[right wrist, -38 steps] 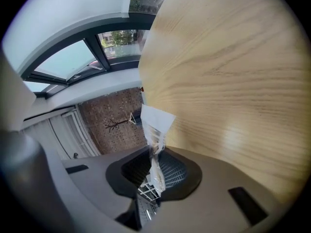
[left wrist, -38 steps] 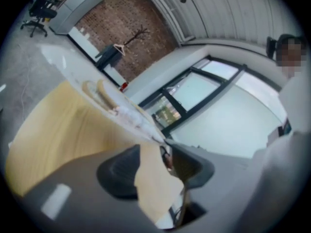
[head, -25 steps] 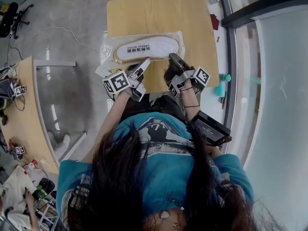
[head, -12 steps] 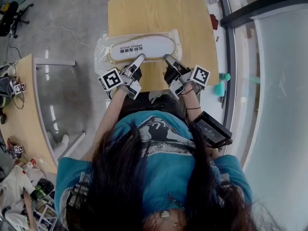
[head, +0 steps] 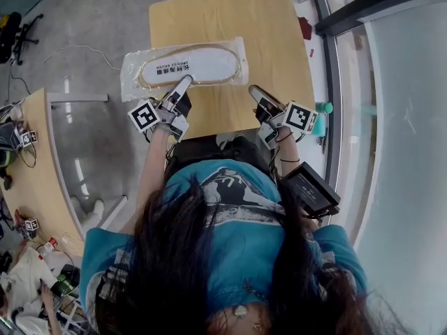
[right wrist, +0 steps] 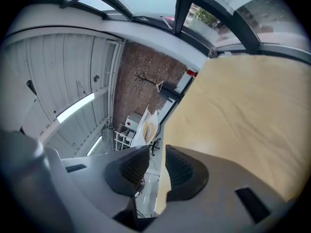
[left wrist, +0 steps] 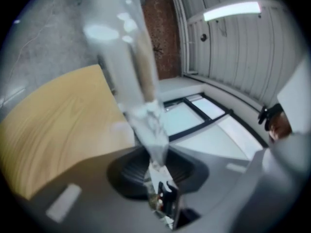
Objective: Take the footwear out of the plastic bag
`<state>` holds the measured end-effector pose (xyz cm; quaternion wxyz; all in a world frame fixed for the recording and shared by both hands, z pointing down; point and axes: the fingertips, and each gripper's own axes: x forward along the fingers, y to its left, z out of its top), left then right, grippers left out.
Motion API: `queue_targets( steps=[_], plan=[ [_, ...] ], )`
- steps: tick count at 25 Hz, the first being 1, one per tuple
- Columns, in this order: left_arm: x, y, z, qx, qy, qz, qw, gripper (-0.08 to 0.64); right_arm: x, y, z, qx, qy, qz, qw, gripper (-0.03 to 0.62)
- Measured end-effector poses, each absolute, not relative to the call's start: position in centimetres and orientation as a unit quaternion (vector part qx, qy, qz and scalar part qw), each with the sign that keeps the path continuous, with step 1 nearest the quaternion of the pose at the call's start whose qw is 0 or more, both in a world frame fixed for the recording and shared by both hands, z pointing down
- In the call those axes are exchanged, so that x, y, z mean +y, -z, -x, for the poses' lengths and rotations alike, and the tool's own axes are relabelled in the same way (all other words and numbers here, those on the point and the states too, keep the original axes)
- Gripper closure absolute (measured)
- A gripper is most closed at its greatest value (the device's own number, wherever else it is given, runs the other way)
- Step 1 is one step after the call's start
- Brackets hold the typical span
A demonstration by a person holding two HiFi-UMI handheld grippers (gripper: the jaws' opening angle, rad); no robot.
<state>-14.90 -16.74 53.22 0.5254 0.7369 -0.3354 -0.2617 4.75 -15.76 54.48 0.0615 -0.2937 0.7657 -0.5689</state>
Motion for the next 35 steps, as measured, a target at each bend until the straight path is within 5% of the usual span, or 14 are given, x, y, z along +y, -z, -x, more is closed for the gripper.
queue_targets(
  steps=[5,18,31,35],
  plan=[
    [-15.8,-51.2,14.1,-0.25,0.276,-0.766,0.524,0.469,-17.5,-49.8,-6.0,0.826,0.486,0.273,0.086,0.508],
    [-14.9,-49.6,13.3,-0.178,0.287,-0.778,0.529,0.471,-16.3,-48.2,-1.8,0.887,0.42,0.193,-0.001,0.508],
    [-15.0,-49.6,13.1,-0.161,0.283,-0.782,0.531,0.471,-16.6,-45.7,-2.7,0.892,0.417,0.17,0.027,0.505],
    [-14.8,-49.1,13.5,-0.153,0.296,-0.783,0.525,0.471,-15.8,-44.1,-2.1,0.894,0.425,0.13,0.059,0.441]
  ],
)
